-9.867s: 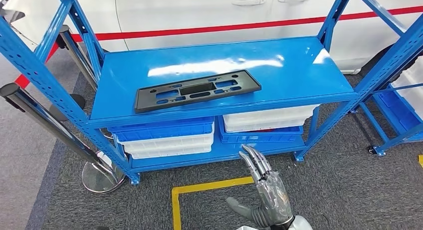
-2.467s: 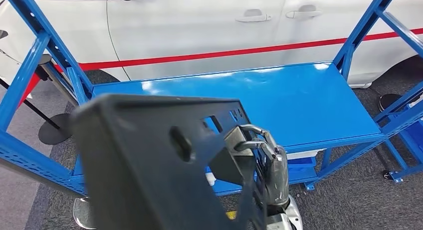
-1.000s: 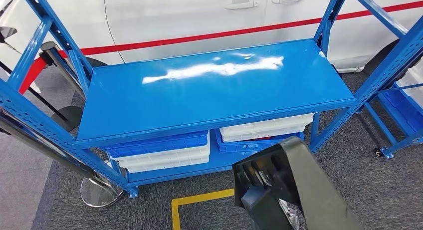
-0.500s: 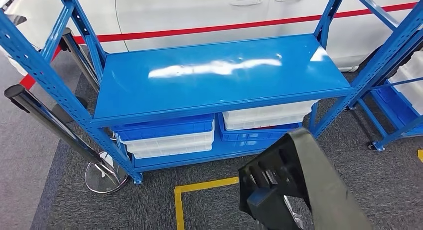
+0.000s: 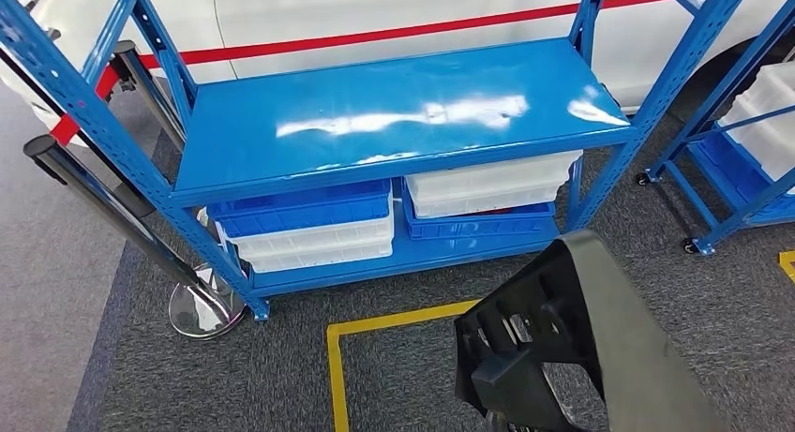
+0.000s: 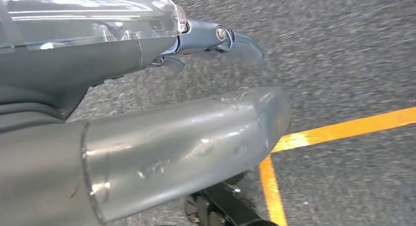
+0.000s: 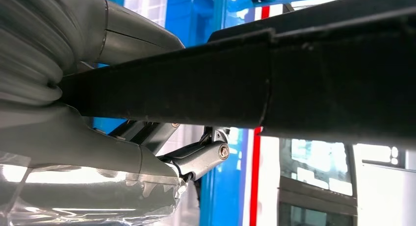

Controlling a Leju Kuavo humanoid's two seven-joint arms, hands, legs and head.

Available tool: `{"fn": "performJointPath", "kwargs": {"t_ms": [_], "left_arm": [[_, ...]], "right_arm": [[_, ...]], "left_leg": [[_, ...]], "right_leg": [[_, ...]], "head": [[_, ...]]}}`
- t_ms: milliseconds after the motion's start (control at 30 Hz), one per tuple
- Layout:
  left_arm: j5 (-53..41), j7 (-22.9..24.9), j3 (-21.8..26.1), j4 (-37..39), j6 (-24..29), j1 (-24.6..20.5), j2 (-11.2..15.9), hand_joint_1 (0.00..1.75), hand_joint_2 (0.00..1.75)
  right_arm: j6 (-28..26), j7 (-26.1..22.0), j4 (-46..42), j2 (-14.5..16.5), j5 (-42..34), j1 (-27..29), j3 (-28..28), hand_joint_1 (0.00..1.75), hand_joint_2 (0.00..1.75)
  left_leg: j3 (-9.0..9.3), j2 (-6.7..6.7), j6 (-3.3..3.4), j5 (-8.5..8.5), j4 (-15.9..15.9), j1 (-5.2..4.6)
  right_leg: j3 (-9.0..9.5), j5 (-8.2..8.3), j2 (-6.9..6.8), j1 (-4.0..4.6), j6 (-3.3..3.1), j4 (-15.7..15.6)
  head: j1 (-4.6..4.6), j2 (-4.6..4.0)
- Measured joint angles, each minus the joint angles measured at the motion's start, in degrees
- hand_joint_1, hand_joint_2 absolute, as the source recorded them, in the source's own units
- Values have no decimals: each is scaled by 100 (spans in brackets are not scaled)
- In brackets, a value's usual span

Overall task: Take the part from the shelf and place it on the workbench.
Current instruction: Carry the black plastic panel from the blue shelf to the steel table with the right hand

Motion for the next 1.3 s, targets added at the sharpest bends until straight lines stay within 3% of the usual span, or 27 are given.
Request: {"fn": "performJointPath", "kwargs": {"t_ms": [33,100,167,200,267,300,333,367,433,467,500,533,600,667,700,767,833,900,967,1000,1033,1067,1133,1200,1233,1267,1300], "left_arm": [[-3,0,-2,0,-1,0,3,0,0],[-26,0,-17,-1,-5,-6,16,0,0],[-67,-1,-38,-4,-13,-18,38,0,0],[-86,-1,-48,-6,-16,-19,47,0,0],[-118,4,-70,-7,-23,-1,56,0,0],[-129,10,-86,-7,-29,12,59,0,0],[-145,15,-103,-7,-34,20,60,0,0],[-162,19,-117,-7,-42,24,60,0,0],[-201,20,-134,-7,-58,29,60,0,0],[-213,20,-138,-7,-67,32,60,0,0],[-221,19,-140,-7,-74,34,60,0,0],[-224,19,-143,-7,-83,36,60,0,0],[-229,17,-154,-7,-97,38,61,0,0],[-242,9,-169,-8,-108,40,66,0,0],[-256,1,-176,-9,-110,42,70,0,0],[-284,-16,-183,-9,-111,51,75,0,0],[-281,-50,-183,-8,-117,63,72,0,0],[-221,-84,-180,-7,-89,33,63,0,0],[-180,-77,-178,-7,-14,-48,50,0,0],[-185,-61,-178,-7,23,-86,40,0,0],[-189,-50,-179,-7,48,-116,29,0,0],[-191,-41,-179,-7,63,-133,19,0,0],[-191,-33,-178,-8,73,-143,11,0,0],[-187,-21,-175,-8,78,-138,9,0,0],[-187,-10,-172,-8,80,-138,9,0,0],[-186,7,-170,-8,81,-142,3,0,0],[-187,27,-168,-8,84,-152,-1,0,0]], "right_arm": [[-1,0,0,1,1,8,-3,175,175],[-15,1,-12,4,6,47,-12,175,175],[-35,2,-48,13,13,108,-31,175,175],[-44,2,-71,18,18,135,-41,175,175],[-55,3,-112,28,31,186,-63,175,175],[-62,3,-134,32,40,219,-76,175,175],[-69,3,-156,36,48,252,-90,175,175],[-75,5,-173,37,56,282,-103,175,175],[-84,14,-188,38,71,322,-119,175,175],[-87,20,-190,38,77,337,-126,175,175],[-92,26,-190,38,82,352,-132,175,175],[-96,32,-192,39,85,368,-139,175,175],[-101,43,-210,48,91,398,-154,175,175],[-90,46,-251,67,92,418,-170,175,175],[-64,45,-270,80,73,429,-178,175,175],[46,32,-287,110,-27,464,-200,175,175],[177,9,-303,137,-131,498,-226,175,175],[309,7,-320,151,-156,507,-239,175,175],[405,28,-323,156,-151,503,-243,175,175],[427,39,-322,158,-149,502,-247,175,175],[445,47,-321,161,-149,501,-251,175,175],[462,52,-320,163,-149,501,-255,175,175],[502,54,-320,172,-154,498,-263,175,175],[543,54,-320,180,-159,490,-273,175,175],[555,54,-320,184,-162,487,-276,175,175],[567,54,-321,187,-165,487,-279,175,175],[574,54,-322,191,-168,490,-284,175,175]], "left_leg": [[183,-1,15,170,-99,-5],[812,-6,83,393,-818,-33],[1387,-9,163,286,-1662,-73],[1508,-9,201,211,-1889,-94],[1485,6,267,268,-2006,-102],[1432,15,308,348,-2028,-95],[1363,29,347,434,-2048,-82],[1278,42,376,514,-2056,-69],[1090,54,403,639,-2028,-75],[990,61,397,698,-2002,-76],[889,68,388,752,-1969,-76],[783,74,372,801,-1923,-73],[576,73,322,879,-1799,-70],[423,72,261,930,-1672,-76],[383,79,224,956,-1643,-79],[354,101,136,1018,-1643,-59],[296,83,59,908,-1539,-29],[109,33,19,440,-1001,-17],[-94,5,2,5,-274,-17],[-102,1,7,-40,-98,-17],[1,-7,23,24,-134,-18],[201,-31,49,164,-377,-20],[763,-281,140,434,-1236,-29],[1069,-522,205,515,-1775,-45],[1092,-537,218,504,-1837,-54],[1084,-466,229,525,-1866,-55],[1085,-380,252,549,-1905,-48]], "right_leg": [[-102,58,1,7,7,30],[-264,157,0,19,33,96],[-349,252,-14,27,83,142],[-366,305,-25,23,116,142],[-391,404,-32,3,187,121],[-426,339,-18,-4,224,157],[-481,157,0,-9,257,280],[-557,-130,18,-17,285,517],[-690,-697,30,-36,334,1205],[-710,-798,30,-49,355,1514],[-670,-755,29,-63,373,1693],[-542,-607,29,-80,385,1692],[7,-381,29,-109,388,1111],[551,-498,36,-99,345,329],[670,-595,41,-82,303,105],[654,-605,54,-60,186,-8],[595,-507,78,-58,80,-33],[497,-407,113,-53,18,-41],[378,-320,161,-31,-2,-25],[325,-284,193,-19,-1,-13],[277,-252,238,-10,4,2],[239,-224,292,-2,11,15],[180,-175,411,5,35,36],[122,-122,537,-9,89,52],[92,-92,602,-19,128,53],[67,-63,670,-26,170,53],[40,-62,651,-27,201,74]], "head": [[0,0],[-1,0],[3,0],[2,0],[3,0],[6,0],[21,0],[34,0],[56,0],[56,0],[56,0],[56,0],[55,0],[52,0],[51,0],[54,0],[46,0],[19,0],[5,0],[4,0],[5,0],[4,0],[8,0],[10,0],[10,0],[5,0],[2,0]]}}
